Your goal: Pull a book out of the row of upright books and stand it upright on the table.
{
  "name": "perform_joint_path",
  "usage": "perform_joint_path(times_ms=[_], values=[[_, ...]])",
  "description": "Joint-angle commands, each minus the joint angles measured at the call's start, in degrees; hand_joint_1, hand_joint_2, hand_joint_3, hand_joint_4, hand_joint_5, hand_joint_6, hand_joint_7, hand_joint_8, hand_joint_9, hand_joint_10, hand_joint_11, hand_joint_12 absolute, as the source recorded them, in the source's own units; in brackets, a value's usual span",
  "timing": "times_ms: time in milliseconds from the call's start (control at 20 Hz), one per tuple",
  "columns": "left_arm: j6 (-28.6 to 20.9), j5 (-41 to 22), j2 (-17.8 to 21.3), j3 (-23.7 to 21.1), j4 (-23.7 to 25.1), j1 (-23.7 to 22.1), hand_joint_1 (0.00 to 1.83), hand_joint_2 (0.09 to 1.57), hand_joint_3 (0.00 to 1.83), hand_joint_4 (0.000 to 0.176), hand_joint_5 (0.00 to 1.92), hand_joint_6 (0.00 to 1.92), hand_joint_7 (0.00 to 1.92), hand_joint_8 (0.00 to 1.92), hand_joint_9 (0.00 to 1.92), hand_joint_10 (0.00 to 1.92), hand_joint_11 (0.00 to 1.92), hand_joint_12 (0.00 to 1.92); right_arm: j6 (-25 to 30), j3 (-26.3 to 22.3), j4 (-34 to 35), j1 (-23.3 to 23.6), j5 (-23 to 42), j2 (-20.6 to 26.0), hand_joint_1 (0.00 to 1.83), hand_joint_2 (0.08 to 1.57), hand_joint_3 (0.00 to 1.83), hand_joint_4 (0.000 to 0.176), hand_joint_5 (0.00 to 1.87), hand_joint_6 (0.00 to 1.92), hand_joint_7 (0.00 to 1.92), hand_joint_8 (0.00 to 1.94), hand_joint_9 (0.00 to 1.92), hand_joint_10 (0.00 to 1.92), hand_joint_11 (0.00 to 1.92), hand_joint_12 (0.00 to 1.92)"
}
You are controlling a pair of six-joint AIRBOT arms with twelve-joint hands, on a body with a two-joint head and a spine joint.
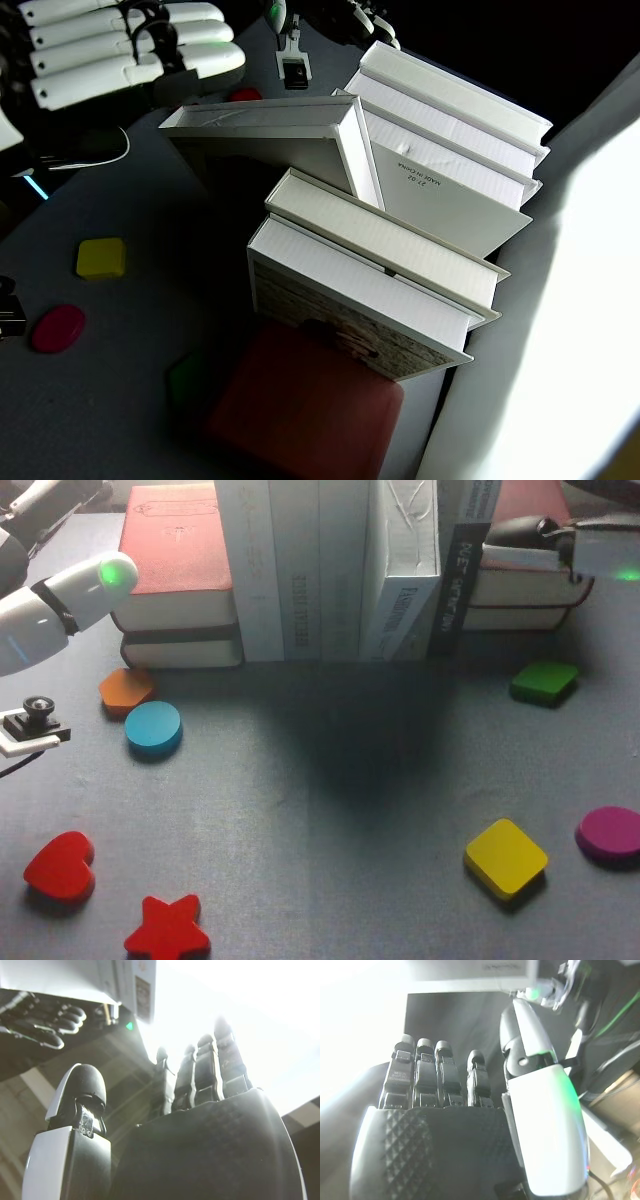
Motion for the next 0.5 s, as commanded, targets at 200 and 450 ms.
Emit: perform_joint_path(times_ms=[200,450], values=[[-0.33,-7.04,-0.17,0.10,-1.75,0.27,0.37,1.36,0.00,0.064,0.21,0.00,0.09,0.00,0.08,0.01,0.00,0.78,4.51,-3.13,-17.22,8.23,-8.82,-0.07,1.27,1.04,0.00,0.113,0.00,0.00,0.00,0.00,0.00,0.00,0.00,0.00],[-0.44,-6.68,-0.57,0.26,-1.82,0.43,0.33,1.36,0.00,0.071,0.19,0.00,0.06,0.00,0.04,0.00,0.00,0.70,22.16,-3.27,-45.25,14.92,-13.99,-2.39,1.24,1.10,0.00,0.115,0.00,0.00,0.00,0.00,0.00,0.00,0.00,0.00]])
